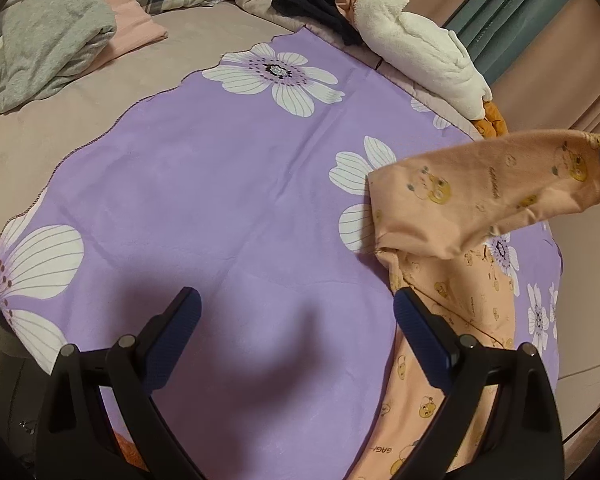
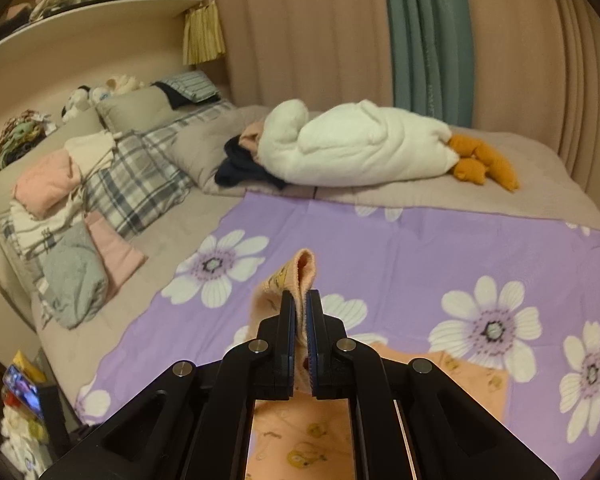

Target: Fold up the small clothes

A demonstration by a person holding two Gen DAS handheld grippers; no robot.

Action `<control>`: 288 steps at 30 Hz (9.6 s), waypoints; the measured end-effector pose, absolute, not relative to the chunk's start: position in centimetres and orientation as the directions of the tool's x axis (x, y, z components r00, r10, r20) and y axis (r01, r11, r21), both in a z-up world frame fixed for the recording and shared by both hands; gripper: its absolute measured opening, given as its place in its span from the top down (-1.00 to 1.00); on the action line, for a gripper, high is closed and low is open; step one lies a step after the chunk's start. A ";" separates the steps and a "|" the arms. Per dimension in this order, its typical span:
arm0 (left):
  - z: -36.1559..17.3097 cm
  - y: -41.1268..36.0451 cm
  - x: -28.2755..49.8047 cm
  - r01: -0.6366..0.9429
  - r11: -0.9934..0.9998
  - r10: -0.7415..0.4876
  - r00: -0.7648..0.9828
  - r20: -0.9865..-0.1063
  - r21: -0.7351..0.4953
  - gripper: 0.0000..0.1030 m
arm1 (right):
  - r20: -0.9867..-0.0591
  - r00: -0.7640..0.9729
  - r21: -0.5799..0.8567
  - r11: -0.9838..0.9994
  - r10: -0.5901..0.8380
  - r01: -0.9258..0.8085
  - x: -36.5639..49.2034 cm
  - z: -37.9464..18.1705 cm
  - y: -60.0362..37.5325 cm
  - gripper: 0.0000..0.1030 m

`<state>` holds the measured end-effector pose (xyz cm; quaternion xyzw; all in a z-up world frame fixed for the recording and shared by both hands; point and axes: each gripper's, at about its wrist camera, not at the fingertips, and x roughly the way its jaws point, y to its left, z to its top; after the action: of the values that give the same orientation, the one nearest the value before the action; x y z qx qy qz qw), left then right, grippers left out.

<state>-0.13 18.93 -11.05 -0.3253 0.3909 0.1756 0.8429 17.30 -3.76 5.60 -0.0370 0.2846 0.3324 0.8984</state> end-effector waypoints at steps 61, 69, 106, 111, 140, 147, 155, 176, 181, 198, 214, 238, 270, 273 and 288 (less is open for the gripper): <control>-16.9 12.5 17.7 -0.398 0.910 0.077 0.446 -0.891 -0.120 -0.28 | -0.782 0.555 0.199 0.958 0.282 -0.206 27.3 -8.4 -21.3 0.88; -17.0 12.6 17.7 -0.405 0.907 0.081 0.442 -0.893 -0.118 -0.31 | -0.824 0.499 0.214 0.962 0.270 -0.168 28.3 -11.9 -22.5 0.88; -16.9 8.0 17.0 -0.283 0.935 -0.055 0.480 -0.876 -0.213 0.06 | -0.824 0.504 0.174 0.962 0.258 -0.209 25.8 -13.8 -21.8 0.16; -16.8 8.6 16.0 -0.303 0.919 -0.087 0.471 -0.878 -0.253 0.10 | -0.831 0.498 0.164 0.965 0.247 -0.205 25.2 -14.1 -21.8 0.16; -16.7 5.4 0.3 -0.241 0.867 -0.267 0.512 -0.816 -0.435 -0.56 | -0.844 0.486 0.171 0.972 0.227 -0.158 8.9 -17.4 -30.2 -0.52; -17.3 5.4 0.5 -0.245 0.866 -0.270 0.504 -0.820 -0.435 0.03 | -0.842 0.474 0.197 0.965 0.257 -0.174 7.2 -18.0 -30.5 0.02; -16.5 4.6 0.5 -0.196 0.851 -0.332 0.517 -0.789 -0.487 0.89 | -0.805 0.457 0.290 0.923 0.378 -0.253 7.7 -17.3 -28.7 0.86; -16.1 8.2 10.7 -0.232 0.876 -0.234 0.563 -0.792 -0.423 0.86 | -0.745 0.540 0.358 0.918 0.391 -0.172 18.5 -15.6 -29.0 0.87; -17.3 8.4 11.4 -0.241 0.879 -0.227 0.546 -0.807 -0.410 0.80 | -0.770 0.511 0.362 0.921 0.382 -0.143 19.2 -17.3 -29.2 0.87; -15.2 8.2 2.8 -0.234 0.834 -0.307 0.555 -0.773 -0.500 -0.20 | -0.759 0.519 0.382 0.914 0.394 -0.135 12.8 -15.8 -33.5 0.02; -17.3 5.3 0.8 -0.188 0.835 -0.373 0.499 -0.782 -0.518 0.49 | -0.779 0.464 0.382 0.906 0.422 -0.184 10.7 -18.3 -31.8 0.28; -1.5 6.3 -2.8 0.007 0.822 -0.375 0.759 -0.533 -0.570 0.89 | -0.444 0.673 0.452 0.796 0.592 -0.402 5.7 -4.4 -33.4 0.81; -7.3 11.7 13.2 -0.219 0.764 -0.288 0.725 -0.626 -0.606 0.88 | -0.560 0.627 0.483 0.828 0.542 -0.284 21.7 -7.1 -26.8 0.81; -8.7 11.7 16.1 -0.280 0.815 -0.191 0.697 -0.691 -0.508 0.88 | -0.579 0.598 0.495 0.822 0.553 -0.281 24.5 -8.2 -25.6 0.81; -14.2 14.5 23.9 -0.331 0.805 -0.202 0.628 -0.752 -0.493 0.82 | -0.706 0.537 0.450 0.878 0.461 -0.162 32.3 -12.9 -22.7 0.81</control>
<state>23.93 14.47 -14.21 -0.3101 0.4296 0.0380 0.8473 32.34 -22.74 -12.86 0.1676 0.4456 0.1810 0.8606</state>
